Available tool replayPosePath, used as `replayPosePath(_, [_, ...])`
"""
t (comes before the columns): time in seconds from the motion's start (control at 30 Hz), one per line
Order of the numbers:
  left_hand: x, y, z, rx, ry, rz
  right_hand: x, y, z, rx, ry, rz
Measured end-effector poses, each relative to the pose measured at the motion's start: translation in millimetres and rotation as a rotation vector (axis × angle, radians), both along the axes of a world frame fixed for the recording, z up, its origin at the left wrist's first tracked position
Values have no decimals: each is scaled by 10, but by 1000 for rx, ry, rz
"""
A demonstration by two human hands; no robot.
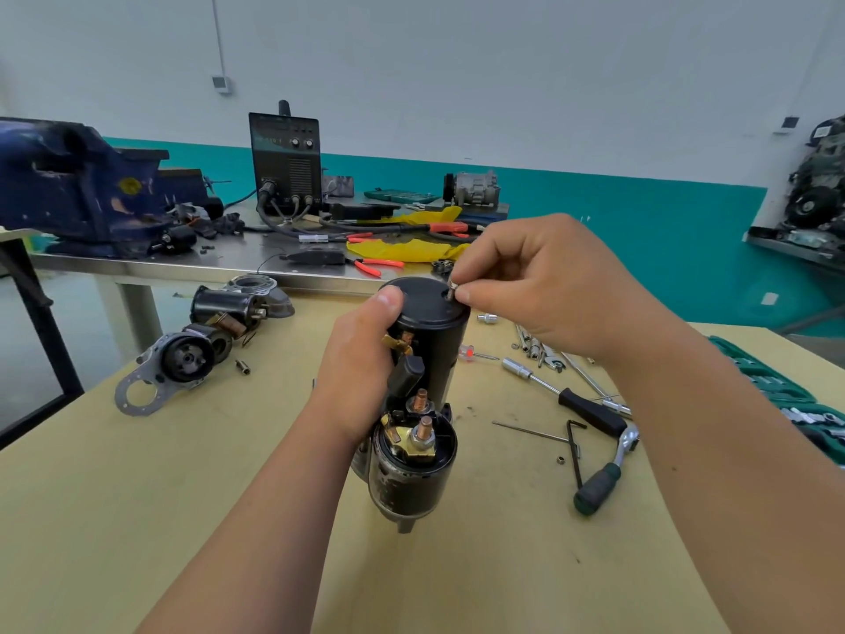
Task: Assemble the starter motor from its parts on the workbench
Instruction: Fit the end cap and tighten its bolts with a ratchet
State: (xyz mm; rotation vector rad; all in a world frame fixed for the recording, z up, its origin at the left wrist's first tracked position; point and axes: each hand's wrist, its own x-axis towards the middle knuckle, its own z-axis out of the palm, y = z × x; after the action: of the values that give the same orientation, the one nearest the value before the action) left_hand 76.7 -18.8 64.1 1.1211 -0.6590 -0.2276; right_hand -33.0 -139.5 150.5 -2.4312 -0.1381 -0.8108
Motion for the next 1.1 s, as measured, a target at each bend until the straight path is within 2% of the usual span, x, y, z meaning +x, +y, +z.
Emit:
replayPosePath(0.1, [26,9,-26,12,-27,-35,-13,6,18,-19,27,19])
replayPosePath(0.2, [26,48,2,10,60,-263,-12,27,88,-105,81,4])
replayPosePath(0.23, [23,48,2,8,59,-262,-8,32,116,-116,101,13])
replayPosePath(0.33, [38,25,-28,17,-5,-28,14,54,197,-153,166,38])
replayPosePath(0.37, [44,28,-15,26,-4,-24,23,63,223,-190,187,31])
replayPosePath(0.47, [34,50,26,43,78,-216,45,77,276,-269,221,3])
replayPosePath(0.57, [41,66,40,25,74,-178,63,104,297,-302,230,-9])
replayPosePath(0.7, [76,75,20,4,56,-275,86,128,345,-374,254,-23])
replayPosePath(0.77, [79,75,12,6,39,-244,103,125,364,-404,269,-40])
replayPosePath(0.9, [64,25,-13,28,5,17,130,97,387,-435,294,-89])
replayPosePath(1.1, [83,-29,-6,101,16,40,167,83,434,-515,327,-171])
